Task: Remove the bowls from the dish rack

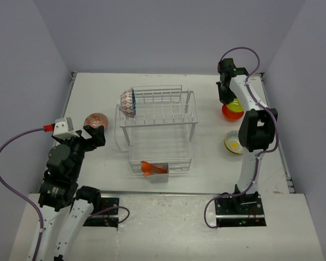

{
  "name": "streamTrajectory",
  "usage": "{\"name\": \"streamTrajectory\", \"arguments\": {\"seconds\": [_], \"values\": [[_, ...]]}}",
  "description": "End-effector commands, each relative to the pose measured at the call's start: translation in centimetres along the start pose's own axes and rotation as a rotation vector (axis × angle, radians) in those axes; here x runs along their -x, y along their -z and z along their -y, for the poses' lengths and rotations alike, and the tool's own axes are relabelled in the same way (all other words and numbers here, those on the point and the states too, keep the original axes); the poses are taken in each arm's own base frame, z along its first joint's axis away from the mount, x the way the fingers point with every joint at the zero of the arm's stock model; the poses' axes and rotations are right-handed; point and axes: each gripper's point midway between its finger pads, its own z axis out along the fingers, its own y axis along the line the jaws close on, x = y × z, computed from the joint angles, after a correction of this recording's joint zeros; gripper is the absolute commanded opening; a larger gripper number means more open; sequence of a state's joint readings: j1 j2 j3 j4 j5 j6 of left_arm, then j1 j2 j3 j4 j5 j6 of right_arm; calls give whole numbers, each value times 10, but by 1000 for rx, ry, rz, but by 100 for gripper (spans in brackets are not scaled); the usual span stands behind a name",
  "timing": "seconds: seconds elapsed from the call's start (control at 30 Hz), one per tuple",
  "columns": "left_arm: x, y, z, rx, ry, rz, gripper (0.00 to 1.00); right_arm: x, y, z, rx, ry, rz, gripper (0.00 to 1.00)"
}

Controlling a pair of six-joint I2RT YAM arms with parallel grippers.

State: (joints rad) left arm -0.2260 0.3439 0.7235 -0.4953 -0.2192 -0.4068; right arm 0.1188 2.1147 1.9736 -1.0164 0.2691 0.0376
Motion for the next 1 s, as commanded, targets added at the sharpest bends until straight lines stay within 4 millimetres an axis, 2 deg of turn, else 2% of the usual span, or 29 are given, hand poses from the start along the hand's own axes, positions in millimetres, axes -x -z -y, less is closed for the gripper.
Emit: {"name": "streamTrajectory", "arguments": {"seconds": [0.0, 0.27, 0.5, 0.8, 0.87, 0.97], "values": [[8, 2, 6, -30, -12, 25, 100, -6, -5, 6, -6, 23, -27, 0], [9, 4, 5, -27, -11, 32, 100, -13, -16, -1, 17, 16, -59, 1], [9, 4, 6, -33, -11, 30, 100, -14, -22, 0, -3, -1, -74, 7], [9, 4, 6, -35, -13, 30, 100, -21, -23, -1, -12, 3, -99, 23], [9, 4, 6, -35, -13, 30, 100, -20, -18, -2, -14, 3, -93, 34], [9, 4, 6, -35, -13, 30, 100, -14, -4, -4, -20, 11, -58, 42]]}}
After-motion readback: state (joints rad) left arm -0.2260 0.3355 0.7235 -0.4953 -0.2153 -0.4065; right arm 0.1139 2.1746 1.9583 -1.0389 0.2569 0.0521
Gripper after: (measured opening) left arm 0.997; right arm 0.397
